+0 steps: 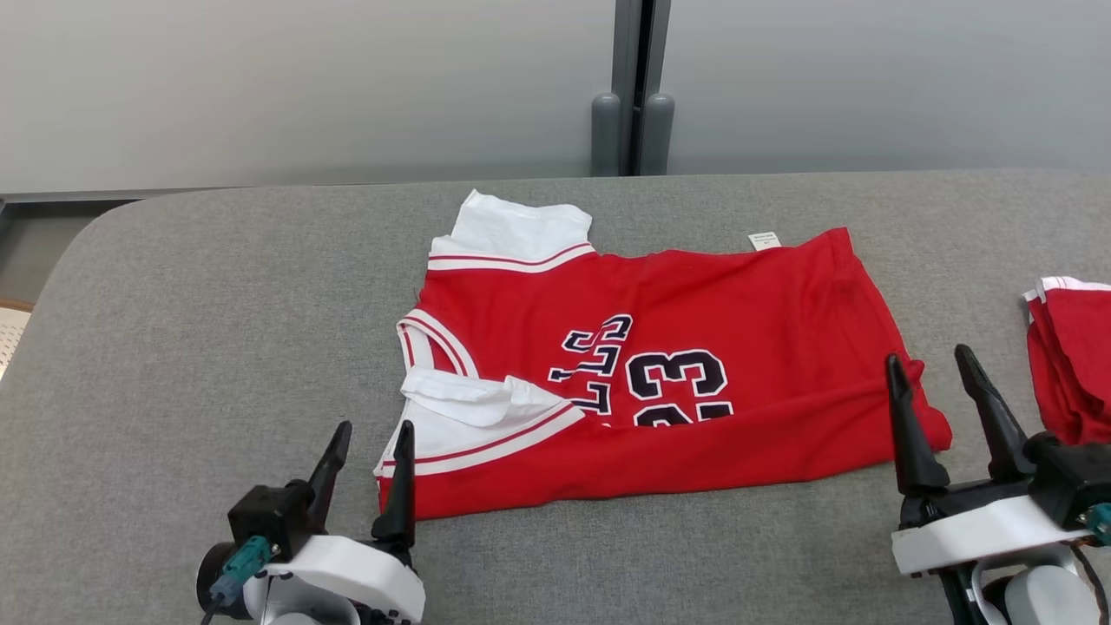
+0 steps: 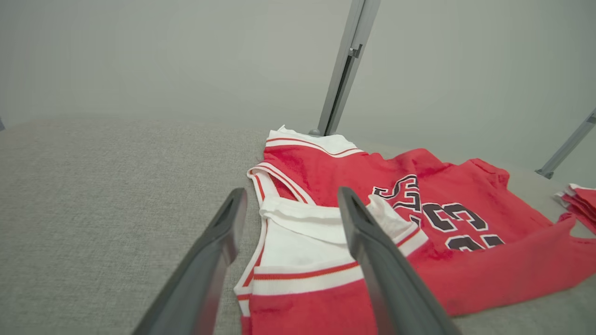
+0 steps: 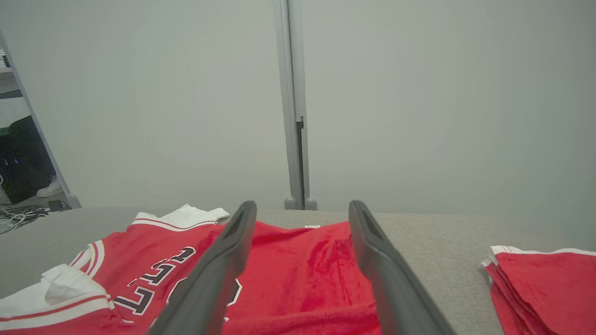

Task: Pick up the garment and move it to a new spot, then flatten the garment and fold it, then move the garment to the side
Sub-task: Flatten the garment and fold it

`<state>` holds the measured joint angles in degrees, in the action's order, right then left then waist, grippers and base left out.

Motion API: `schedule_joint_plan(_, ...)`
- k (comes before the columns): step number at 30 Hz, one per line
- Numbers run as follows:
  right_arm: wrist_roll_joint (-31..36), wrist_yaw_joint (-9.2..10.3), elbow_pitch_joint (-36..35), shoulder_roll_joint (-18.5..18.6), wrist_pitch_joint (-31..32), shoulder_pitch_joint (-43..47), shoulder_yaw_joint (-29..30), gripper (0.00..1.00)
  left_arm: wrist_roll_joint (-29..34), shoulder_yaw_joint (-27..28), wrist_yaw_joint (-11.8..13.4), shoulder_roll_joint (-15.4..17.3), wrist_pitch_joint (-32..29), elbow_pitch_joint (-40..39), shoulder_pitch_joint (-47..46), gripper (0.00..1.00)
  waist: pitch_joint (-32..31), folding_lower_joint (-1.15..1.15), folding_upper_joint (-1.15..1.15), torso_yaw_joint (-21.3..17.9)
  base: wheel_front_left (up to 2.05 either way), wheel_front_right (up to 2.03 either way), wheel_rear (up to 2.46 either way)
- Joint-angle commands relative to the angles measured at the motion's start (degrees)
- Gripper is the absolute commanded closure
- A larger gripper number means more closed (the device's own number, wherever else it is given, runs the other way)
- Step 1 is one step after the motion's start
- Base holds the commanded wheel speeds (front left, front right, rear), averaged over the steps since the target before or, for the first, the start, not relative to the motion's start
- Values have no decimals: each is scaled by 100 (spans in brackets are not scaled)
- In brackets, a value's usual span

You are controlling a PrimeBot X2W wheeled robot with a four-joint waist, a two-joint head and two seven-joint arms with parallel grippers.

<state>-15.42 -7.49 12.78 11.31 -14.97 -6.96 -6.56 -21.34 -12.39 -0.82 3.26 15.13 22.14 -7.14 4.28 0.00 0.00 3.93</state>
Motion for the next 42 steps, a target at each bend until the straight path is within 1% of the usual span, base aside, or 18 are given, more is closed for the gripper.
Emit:
schedule_joint_plan(1,49,0,14,45,-28,35,-18,0,34,18,-3,28,-3,58,-11,0,8,0,0,-11,0,0,0)
schedule_joint_plan(3,31,0,27,24,-29,-25,-26,0,125,13,9,3,-2,288,-102,0,15,0,0,-28,0,0,0)
schedule_joint_plan(7,-9,0,70,11,-29,-110,-140,0,29,62,49,-22,-2,765,-305,0,38,0,0,-97,0,0,0)
schedule_joint_plan(10,-64,1,101,54,-29,-162,-239,0,18,-51,133,-22,-2,1271,-433,0,59,0,0,-163,0,0,0)
schedule_joint_plan(16,-161,1,115,60,-29,-184,-269,0,-6,-140,571,-19,-29,2301,-821,0,103,0,0,-308,0,0,0)
schedule_joint_plan(18,-162,1,123,68,-29,-180,-256,0,-58,-172,637,-21,-88,2567,-914,0,115,0,0,-344,0,0,0)
schedule_joint_plan(20,-199,0,128,42,-29,-186,-234,0,-51,-231,653,-22,-164,2815,-995,0,126,0,0,-378,0,0,0)
schedule_joint_plan(23,-198,0,149,49,-29,-199,-190,0,-140,-334,547,-30,-314,3105,-1062,0,138,0,0,-413,0,0,0)
schedule_joint_plan(24,-185,0,176,46,-29,-200,-163,0,-151,-376,506,-30,-359,3182,-1081,64,140,0,0,-417,0,0,0)
schedule_joint_plan(25,-174,0,209,36,-29,-201,-133,0,-184,-420,473,-38,-378,3236,-1098,100,142,0,0,-416,0,0,0)
schedule_joint_plan(27,-189,0,346,6,-29,-192,-79,0,-252,-488,399,-39,-331,3283,-1136,100,142,0,0,-403,0,0,0)
schedule_joint_plan(28,-187,0,445,5,-28,-207,-62,0,-278,-492,403,-28,-279,3262,-1175,100,147,0,0,-391,0,0,0)
schedule_joint_plan(31,-231,0,918,-25,9,-290,-13,0,-353,-480,392,-6,-102,3064,-1317,100,162,0,0,-316,0,0,0)
schedule_joint_plan(34,-344,0,1430,-105,183,-455,118,0,-292,-468,350,-15,-6,2762,-1376,100,184,0,0,-226,0,0,0)
schedule_joint_plan(35,-344,0,1430,-105,183,-455,118,0,-292,-468,350,-15,-6,2762,-1376,100,184,0,0,-226,0,0,0)
schedule_joint_plan(39,-427,0,2111,-211,417,-737,414,0,-96,-351,335,-18,2,2053,-1268,100,253,0,0,-93,0,0,0)
schedule_joint_plan(42,-263,0,2629,-323,508,-980,785,0,26,-269,275,-20,-1,1546,-1110,100,303,0,0,10,0,0,0)
